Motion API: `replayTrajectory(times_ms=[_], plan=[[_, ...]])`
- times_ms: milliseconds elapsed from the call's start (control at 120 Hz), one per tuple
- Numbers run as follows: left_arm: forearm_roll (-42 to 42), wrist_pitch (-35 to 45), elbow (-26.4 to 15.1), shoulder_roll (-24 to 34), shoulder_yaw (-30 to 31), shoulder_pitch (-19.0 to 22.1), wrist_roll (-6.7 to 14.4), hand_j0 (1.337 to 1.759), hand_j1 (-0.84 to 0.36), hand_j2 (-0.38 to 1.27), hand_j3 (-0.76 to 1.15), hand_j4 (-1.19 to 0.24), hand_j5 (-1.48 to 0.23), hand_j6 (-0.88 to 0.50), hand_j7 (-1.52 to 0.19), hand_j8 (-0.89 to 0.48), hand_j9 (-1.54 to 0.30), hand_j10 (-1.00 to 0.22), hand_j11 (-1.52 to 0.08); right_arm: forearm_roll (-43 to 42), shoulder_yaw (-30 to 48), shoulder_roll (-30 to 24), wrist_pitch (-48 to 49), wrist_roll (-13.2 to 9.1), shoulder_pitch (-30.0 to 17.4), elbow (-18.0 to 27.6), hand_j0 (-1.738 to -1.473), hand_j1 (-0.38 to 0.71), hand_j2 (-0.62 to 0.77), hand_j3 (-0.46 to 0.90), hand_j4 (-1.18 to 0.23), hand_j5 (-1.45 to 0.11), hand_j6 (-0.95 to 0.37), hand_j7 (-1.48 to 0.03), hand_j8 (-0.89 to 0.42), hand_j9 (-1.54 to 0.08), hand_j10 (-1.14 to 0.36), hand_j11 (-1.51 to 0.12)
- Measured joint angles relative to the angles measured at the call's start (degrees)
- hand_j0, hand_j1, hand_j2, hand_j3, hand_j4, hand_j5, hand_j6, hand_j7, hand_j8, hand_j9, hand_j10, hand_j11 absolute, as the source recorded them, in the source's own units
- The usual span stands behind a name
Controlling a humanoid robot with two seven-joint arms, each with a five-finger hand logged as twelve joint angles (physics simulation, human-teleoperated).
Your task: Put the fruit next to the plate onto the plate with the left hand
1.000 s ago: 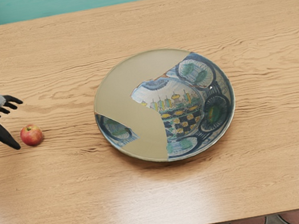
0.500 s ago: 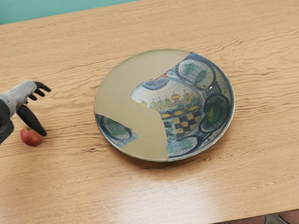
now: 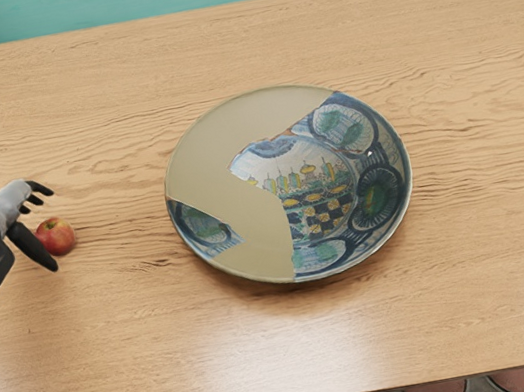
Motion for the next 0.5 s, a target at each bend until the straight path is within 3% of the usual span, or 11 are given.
replayTrajectory(times_ms=[342, 500], plan=[[-0.5, 2.81, 4.13, -5.2, 0.1, 2.02, 0.0, 1.658, 0.04, 0.05, 0.0, -0.26, -0.33, -0.26, -0.33, -0.26, -0.33, -0.26, -0.33, 0.01, 0.0, 0.0, 0.0, 0.0, 0.0, 0.0, -1.658, -0.31, -0.01, 0.0, -0.04, -0.05, -0.04, -0.05, -0.04, -0.05, -0.04, -0.05], [-0.65, 3.04, 6.36, -6.58, 0.1, 3.19, 0.0, 1.658, -0.01, 0.06, 0.0, -0.31, -0.4, -0.31, -0.4, -0.31, -0.4, -0.31, -0.4, 0.01, 0.0, 0.0, 0.0, 0.0, 0.0, 0.0, -1.658, -0.31, -0.01, 0.0, -0.04, -0.05, -0.04, -0.05, -0.04, -0.05, -0.04, -0.05]])
